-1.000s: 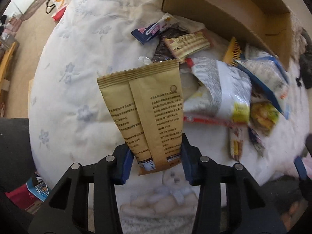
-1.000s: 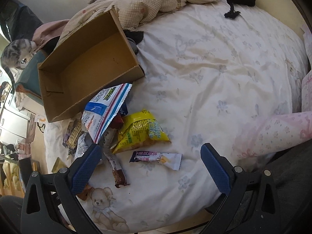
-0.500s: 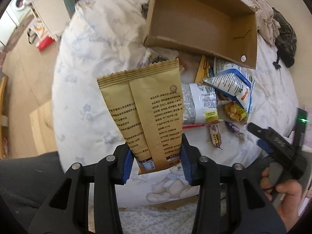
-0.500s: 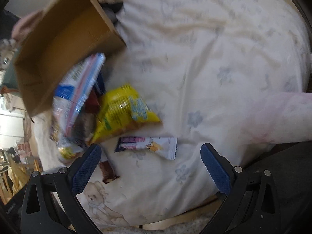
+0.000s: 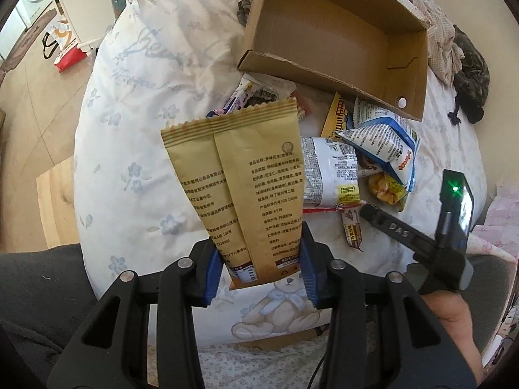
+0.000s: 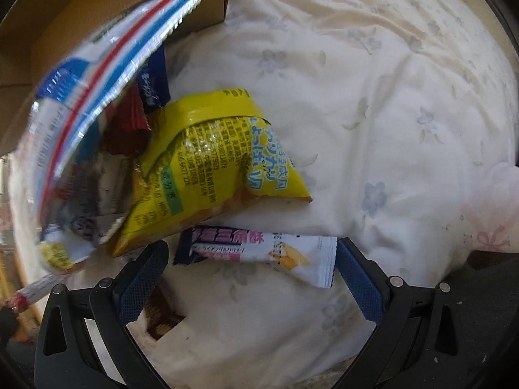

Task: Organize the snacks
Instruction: 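Carry the tan bag with the left gripper while the right gripper grasps a white candy bar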

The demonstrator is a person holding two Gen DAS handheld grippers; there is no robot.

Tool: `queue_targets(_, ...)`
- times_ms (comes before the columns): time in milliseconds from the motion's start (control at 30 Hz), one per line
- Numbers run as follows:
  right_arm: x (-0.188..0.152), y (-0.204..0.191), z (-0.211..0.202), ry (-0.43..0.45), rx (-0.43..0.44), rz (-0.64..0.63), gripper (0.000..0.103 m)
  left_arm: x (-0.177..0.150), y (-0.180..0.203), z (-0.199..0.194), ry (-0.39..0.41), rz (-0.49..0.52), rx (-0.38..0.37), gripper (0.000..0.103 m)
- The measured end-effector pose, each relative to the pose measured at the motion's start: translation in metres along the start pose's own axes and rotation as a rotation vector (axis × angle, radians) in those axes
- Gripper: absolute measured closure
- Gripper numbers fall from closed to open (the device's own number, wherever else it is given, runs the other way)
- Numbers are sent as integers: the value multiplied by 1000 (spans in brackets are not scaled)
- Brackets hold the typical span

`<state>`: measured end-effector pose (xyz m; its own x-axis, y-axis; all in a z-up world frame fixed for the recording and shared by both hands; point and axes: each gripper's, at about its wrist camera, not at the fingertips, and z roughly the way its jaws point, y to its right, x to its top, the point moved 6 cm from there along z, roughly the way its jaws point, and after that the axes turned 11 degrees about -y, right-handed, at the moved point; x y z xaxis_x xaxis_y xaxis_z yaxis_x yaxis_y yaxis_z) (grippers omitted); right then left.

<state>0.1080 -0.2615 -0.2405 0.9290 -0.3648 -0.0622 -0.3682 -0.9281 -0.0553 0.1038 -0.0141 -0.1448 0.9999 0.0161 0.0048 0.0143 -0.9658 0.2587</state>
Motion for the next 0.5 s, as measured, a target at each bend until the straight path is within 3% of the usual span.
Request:
queue_targets(33,1,0,0,4,-12,-4,1,0,0,0,3,1,5,66)
queue_targets(133,-2,-7,2,26,-48,-41,17,1,-1,1,5,-4,14,66)
queue_targets(167,-4,-10,3,32,-50,-58,24,1,0,1,6,-4,17,66)
queue_targets(200,-5,-13,1,40,-54,-75,38,1,0,1,9,-3,21,66)
queue_targets(500,-7,-7,-5,19,44,-104,86,1,-2,3,28,-2,56,66)
